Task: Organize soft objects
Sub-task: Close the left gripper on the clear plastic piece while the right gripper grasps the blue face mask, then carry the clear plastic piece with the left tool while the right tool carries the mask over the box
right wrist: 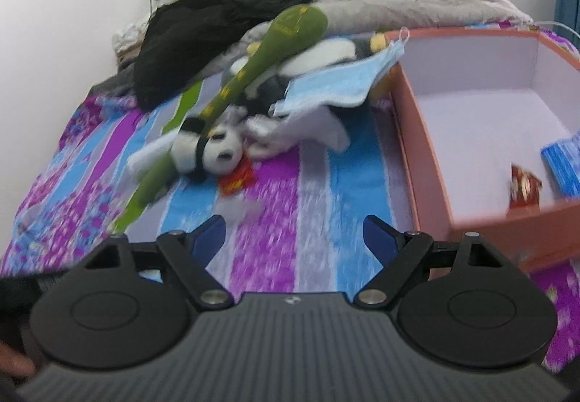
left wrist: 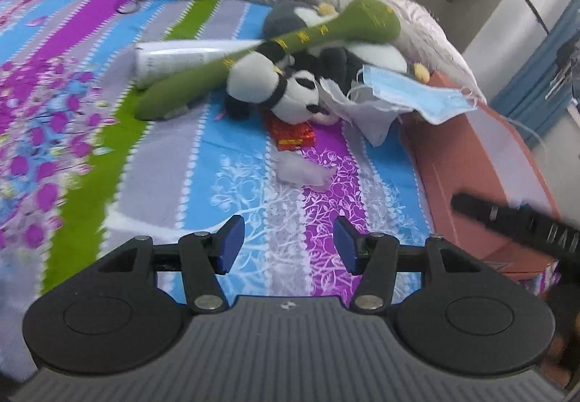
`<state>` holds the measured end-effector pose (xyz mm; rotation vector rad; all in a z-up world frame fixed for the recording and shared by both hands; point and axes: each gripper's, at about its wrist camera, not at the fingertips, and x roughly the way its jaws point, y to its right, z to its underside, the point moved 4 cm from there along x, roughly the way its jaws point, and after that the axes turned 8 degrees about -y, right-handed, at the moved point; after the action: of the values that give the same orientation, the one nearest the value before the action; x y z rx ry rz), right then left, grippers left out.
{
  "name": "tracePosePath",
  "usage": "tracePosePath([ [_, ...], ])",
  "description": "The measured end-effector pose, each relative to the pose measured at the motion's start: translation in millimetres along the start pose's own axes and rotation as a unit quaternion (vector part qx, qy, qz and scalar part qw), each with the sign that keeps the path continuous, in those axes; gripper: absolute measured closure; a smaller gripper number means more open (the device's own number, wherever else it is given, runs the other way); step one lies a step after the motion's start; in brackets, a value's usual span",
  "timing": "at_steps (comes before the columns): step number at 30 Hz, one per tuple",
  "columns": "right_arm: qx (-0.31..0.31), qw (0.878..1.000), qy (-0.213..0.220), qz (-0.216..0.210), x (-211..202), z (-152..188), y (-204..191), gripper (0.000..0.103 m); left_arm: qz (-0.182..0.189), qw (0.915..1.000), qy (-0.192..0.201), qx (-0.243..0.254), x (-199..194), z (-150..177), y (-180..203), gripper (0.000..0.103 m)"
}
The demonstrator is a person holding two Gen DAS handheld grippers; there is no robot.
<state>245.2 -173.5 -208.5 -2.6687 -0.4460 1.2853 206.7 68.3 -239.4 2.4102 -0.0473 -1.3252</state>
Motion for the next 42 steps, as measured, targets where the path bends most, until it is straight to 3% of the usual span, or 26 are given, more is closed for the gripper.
tracePosePath([
  [11, 0.054, 0.997, 0.043, 0.022, 61.0, -56.9, 14.5, 0.03, 0.012, 0.9996, -0.008, 0.023, 78.5, -43.3, 12.5, 0.028],
  [16, 0.096, 0.993, 0.046, 0.047, 80.2, -70.8, 29.9, 0.051, 0.012, 0.9992, -0.008, 0.037, 106.0, -53.1, 22.2, 0.028],
  [22, 0.127, 0.988, 0.063, 0.059, 96.4, -86.5, 37.8, 0.06, -0.013, 0.9985, -0.008, 0.053, 125.8, -57.7, 26.7, 0.028],
  [24, 0.141, 0.985, 0.067, 0.07, 101.5, -90.2, 41.2, 0.067, -0.018, 0.9985, -0.011, 0.051, 130.8, -58.7, 24.9, 0.03],
  [27, 0.168, 0.979, 0.067, 0.094, 110.4, -91.7, 49.8, 0.091, -0.011, 0.9987, -0.012, 0.048, 132.9, -58.4, 24.9, 0.039],
  [28, 0.18, 0.977, 0.069, 0.087, 112.3, -91.5, 52.2, 0.094, -0.013, 0.9989, -0.011, 0.045, 132.6, -58.3, 24.4, 0.042],
  [33, 0.195, 0.975, 0.08, 0.075, 107.5, -89.7, 52.9, 0.098, -0.017, 0.9995, -0.003, 0.027, 128.4, -58.2, 16.6, 0.065],
  [35, 0.189, 0.976, 0.081, 0.075, 102.7, -88.3, 51.4, 0.098, -0.019, 0.9997, 0.001, 0.018, 124.7, -58.4, 12.1, 0.079],
  [42, 0.172, 0.979, 0.09, 0.068, 80.7, -80.0, 46.4, 0.098, 0.004, 1.0, 0.004, -0.006, 109.5, -56.6, 2.0, 0.081],
])
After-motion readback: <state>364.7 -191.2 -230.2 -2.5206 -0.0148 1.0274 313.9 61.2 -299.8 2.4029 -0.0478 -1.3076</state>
